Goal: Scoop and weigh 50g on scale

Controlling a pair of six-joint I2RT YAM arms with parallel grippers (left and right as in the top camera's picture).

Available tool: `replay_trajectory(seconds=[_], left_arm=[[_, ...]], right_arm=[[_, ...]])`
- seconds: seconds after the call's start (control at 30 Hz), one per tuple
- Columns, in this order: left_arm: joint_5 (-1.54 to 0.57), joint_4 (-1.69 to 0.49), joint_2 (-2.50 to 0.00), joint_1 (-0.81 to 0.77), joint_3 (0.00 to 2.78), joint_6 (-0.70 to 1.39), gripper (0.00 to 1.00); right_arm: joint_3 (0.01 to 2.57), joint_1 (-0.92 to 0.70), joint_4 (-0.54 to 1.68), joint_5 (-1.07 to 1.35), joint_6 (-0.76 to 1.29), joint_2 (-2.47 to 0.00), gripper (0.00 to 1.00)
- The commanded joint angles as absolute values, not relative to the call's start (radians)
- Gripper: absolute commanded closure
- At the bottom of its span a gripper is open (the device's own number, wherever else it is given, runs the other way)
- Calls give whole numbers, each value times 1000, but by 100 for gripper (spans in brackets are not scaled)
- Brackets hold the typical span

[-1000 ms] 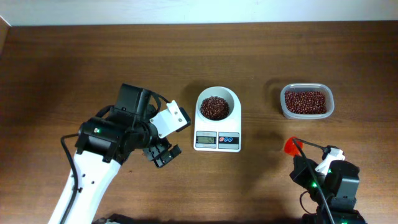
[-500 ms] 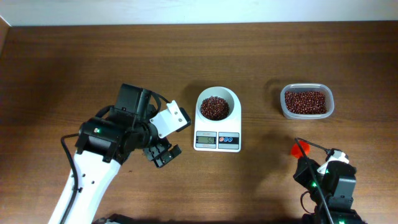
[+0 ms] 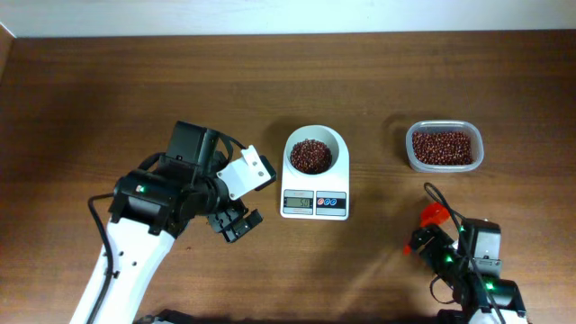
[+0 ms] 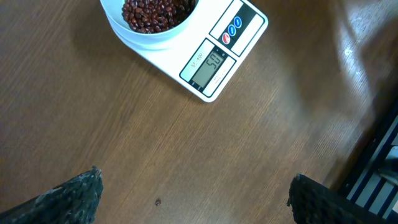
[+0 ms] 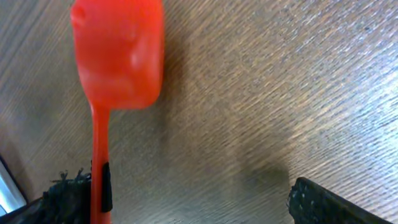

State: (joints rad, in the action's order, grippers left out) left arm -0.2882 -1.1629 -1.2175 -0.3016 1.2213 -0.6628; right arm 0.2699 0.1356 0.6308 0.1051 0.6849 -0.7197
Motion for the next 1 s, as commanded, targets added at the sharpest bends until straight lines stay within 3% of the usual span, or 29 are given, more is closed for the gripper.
replay_trajectory(seconds=[0.0, 0.13, 0.3, 0.43, 0.57, 0.8, 0.97], left_arm=[[-292, -1161, -1214, -298, 1230, -678, 1], [-292, -1161, -1214, -298, 1230, -678, 1], [-292, -1161, -1214, -298, 1230, -678, 1], [-292, -1161, -1214, -298, 1230, -678, 1], [-292, -1161, -1214, -298, 1230, -678, 1], [-292, -1161, -1214, -298, 1230, -678, 1], [-292, -1161, -1214, -298, 1230, -678, 1]], right_arm=[[333, 131, 624, 112, 701, -720, 1], [386, 131, 590, 167, 700, -720, 1], [387, 131, 359, 603, 584, -720, 1], [387, 131, 400, 581, 577, -720, 1], [387, 128, 448, 571, 395, -690, 1], [346, 34, 469, 281, 265, -210, 1], [336, 7, 469, 160, 265, -74, 1]])
